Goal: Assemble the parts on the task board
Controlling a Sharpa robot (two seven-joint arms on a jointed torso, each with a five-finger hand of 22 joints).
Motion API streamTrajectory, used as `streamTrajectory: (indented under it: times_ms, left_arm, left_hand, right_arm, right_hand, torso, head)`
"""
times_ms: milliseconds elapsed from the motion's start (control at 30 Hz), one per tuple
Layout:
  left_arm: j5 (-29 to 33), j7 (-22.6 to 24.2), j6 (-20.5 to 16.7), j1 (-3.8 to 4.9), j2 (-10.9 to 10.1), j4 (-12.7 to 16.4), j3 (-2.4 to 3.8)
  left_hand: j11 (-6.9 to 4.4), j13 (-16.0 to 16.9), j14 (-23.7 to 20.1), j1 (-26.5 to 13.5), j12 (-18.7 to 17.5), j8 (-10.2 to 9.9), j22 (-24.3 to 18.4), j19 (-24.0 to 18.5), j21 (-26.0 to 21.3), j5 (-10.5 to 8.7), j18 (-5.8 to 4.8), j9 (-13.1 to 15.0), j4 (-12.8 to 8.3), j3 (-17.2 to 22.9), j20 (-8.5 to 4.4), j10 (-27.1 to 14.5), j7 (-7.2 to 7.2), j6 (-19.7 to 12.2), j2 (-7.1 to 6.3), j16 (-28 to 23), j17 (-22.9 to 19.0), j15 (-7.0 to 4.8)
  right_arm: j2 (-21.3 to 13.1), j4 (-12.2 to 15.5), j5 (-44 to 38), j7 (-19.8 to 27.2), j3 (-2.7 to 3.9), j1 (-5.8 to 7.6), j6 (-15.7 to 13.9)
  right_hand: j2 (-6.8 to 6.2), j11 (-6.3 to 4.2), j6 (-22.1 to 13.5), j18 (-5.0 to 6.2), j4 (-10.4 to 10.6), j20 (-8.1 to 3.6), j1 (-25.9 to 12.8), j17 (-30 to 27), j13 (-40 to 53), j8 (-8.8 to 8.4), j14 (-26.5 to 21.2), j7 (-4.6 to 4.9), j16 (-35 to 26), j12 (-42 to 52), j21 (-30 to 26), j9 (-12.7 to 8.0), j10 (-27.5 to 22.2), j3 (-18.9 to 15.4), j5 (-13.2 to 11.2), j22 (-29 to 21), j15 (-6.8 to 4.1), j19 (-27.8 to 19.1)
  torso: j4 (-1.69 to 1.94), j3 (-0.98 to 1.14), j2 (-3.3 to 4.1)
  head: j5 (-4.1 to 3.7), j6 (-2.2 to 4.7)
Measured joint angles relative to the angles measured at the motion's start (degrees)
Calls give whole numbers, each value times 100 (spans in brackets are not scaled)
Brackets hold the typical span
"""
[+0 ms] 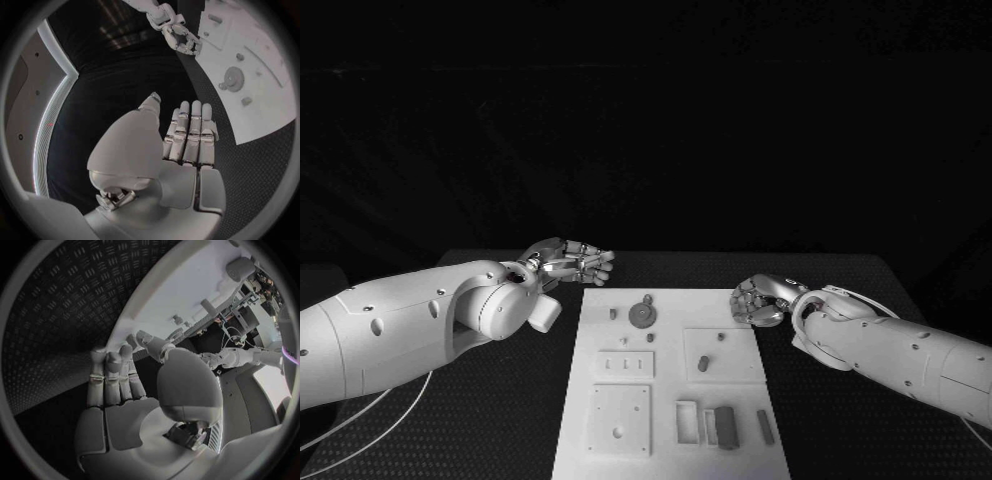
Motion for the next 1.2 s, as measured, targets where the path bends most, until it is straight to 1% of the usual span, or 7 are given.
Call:
streamTrajectory:
  times_ms: [100, 300, 400, 733, 900, 1033, 1200]
  left_arm:
    - [-1, -1, 4, 0, -2, 1, 0]
    - [-2, -3, 11, 0, -5, 2, 0]
    - [-2, -5, 16, 0, -7, 7, 0]
    - [-10, -11, 32, 0, -8, 9, 0]
    - [-21, -18, 41, 0, -7, 14, 0]
    - [-76, -37, 51, 0, -2, 22, 0]
    - [-234, -100, 44, 0, 7, 33, 0]
  left_hand:
    - [0, 0, 0, 0, 0, 0, 0, 0, 0, 0, 0, 0, 0, 0, 0, 0, 0, 0, 0, 0, 4, 0]
    - [0, 0, 0, 0, 0, 0, 0, 0, 0, 0, 0, 0, 0, 0, 0, 0, 0, 0, 0, 0, 4, 0]
    - [0, 0, 0, 0, 0, 0, -1, 0, 0, 0, 0, 0, 0, 0, 0, 0, 0, 0, 0, 0, 4, 0]
    - [0, 0, 0, 0, 0, 0, -1, 0, 0, 0, 0, 0, 0, 0, 0, 0, 0, 0, 0, 0, 9, 0]
    - [0, -1, 0, 0, 0, 0, -2, 0, 0, 0, 0, 0, 0, 0, 0, 0, 0, 0, 0, 0, 10, 0]
    - [42, 8, 55, -13, 0, 0, -2, 0, 0, 0, 0, 33, 0, 0, 0, 72, 53, 79, 13, 0, 58, -9]
    - [-17, 118, 308, -50, 184, 146, -2, 65, 0, 0, 0, 116, -1, -33, -23, 473, 69, 407, 50, 172, 163, -51]
  right_arm:
    - [7, -6, -2, -3, 0, -8, 2]
    - [21, -17, -11, -7, 0, -23, 4]
    - [23, -18, -19, -9, 2, -25, 4]
    - [36, -31, -72, -16, 4, -29, -11]
    - [35, -15, -98, -18, 3, -31, -45]
    - [-5, 54, -123, -35, 1, -34, -83]
    - [-55, 184, -178, -83, -4, -5, -109]
  right_hand:
    - [29, -20, 73, 0, 23, 0, 29, 0, -9, 27, 1, -11, 0, 0, 0, 3, 21, 86, 0, 0, 0, 0]
    - [30, -41, 172, 0, 44, -11, 30, 0, -15, 92, 4, -50, 0, 0, 23, 33, 41, 167, 0, -1, -44, 29]
    - [110, -72, 301, 0, 75, -11, 44, 0, -23, 158, 27, -79, 26, 0, 23, 53, 72, 239, 0, -1, -74, 30]
    - [176, -143, 453, 34, 47, -53, 52, 0, -31, 275, 60, -227, 59, 23, 89, 121, 143, 422, -1, -1, -146, 73]
    - [222, -184, 462, 33, 21, -82, 81, 9, -37, 315, 89, -236, 82, 23, 95, 120, 184, 492, -6, 0, -176, 102]
    - [237, -197, 480, 32, -2, -82, 83, 10, -37, 317, 111, -254, 87, 45, 124, 120, 196, 515, -6, -1, -197, 102]
    - [244, -205, 481, 28, -18, -101, 89, 11, -43, 319, 111, -255, 89, 45, 124, 120, 204, 531, -6, -1, -197, 122]
  torso:
    - [2, 1, 0]
    - [1, 1, 0]
    - [1, 1, 0]
    - [1, 1, 0]
    - [0, 1, -2]
    - [-2, 1, -4]
    - [-8, -2, -7]
  head:
    - [0, -6]
    - [1, -19]
    - [3, -24]
    - [4, -38]
    - [4, -46]
    - [3, -48]
    - [-1, -38]
